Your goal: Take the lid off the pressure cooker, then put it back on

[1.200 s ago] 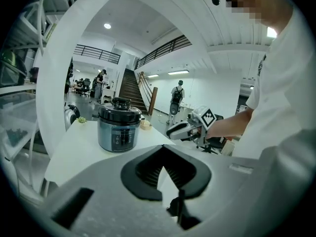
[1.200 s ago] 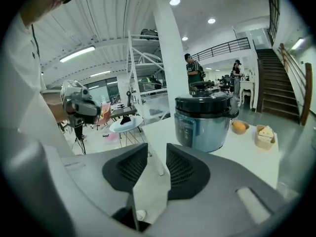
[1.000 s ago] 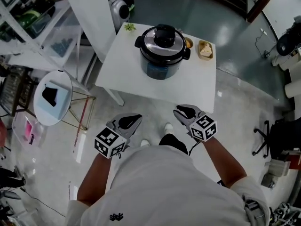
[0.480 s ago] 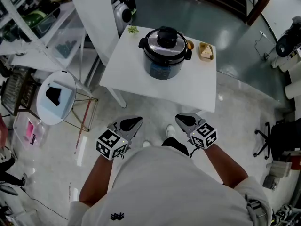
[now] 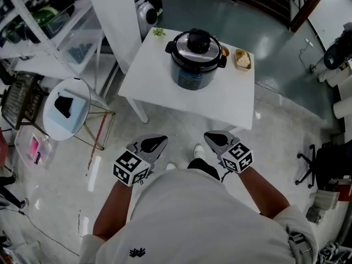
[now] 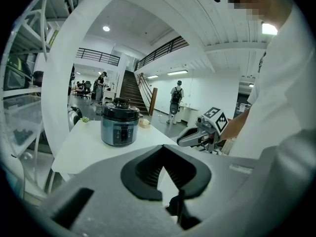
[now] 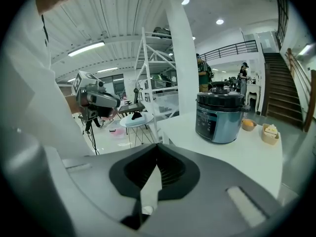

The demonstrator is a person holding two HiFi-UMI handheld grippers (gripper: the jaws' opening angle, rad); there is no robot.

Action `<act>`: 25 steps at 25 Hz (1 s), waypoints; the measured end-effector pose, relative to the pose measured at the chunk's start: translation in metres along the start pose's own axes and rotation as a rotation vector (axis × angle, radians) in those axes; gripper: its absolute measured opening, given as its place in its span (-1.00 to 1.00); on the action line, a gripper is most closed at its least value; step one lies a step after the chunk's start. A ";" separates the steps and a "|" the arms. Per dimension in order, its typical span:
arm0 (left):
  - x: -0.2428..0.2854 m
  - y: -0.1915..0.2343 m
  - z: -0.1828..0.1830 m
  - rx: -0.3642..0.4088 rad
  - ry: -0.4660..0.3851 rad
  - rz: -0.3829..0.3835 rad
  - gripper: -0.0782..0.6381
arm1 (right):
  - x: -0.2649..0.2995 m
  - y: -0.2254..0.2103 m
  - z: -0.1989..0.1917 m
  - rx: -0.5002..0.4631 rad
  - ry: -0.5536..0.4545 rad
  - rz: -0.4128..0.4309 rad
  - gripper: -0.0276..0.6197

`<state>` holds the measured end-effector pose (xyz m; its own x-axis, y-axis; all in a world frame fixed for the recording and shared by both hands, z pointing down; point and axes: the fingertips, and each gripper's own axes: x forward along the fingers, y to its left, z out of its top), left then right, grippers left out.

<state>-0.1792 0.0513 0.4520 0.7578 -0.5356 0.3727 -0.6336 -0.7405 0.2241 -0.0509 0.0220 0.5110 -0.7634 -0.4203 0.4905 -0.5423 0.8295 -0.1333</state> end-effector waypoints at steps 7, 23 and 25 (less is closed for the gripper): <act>0.001 -0.003 -0.004 -0.003 0.003 -0.003 -0.76 | -0.001 0.004 -0.004 -0.005 0.007 0.001 -0.88; 0.009 -0.010 -0.011 -0.017 0.009 -0.011 -0.76 | -0.002 0.008 -0.011 -0.036 0.032 0.018 -0.88; 0.010 -0.011 -0.013 -0.022 0.011 -0.012 -0.76 | -0.002 0.009 -0.013 -0.040 0.035 0.020 -0.88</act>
<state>-0.1665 0.0588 0.4652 0.7638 -0.5223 0.3792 -0.6277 -0.7379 0.2482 -0.0493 0.0347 0.5196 -0.7606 -0.3912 0.5181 -0.5124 0.8517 -0.1093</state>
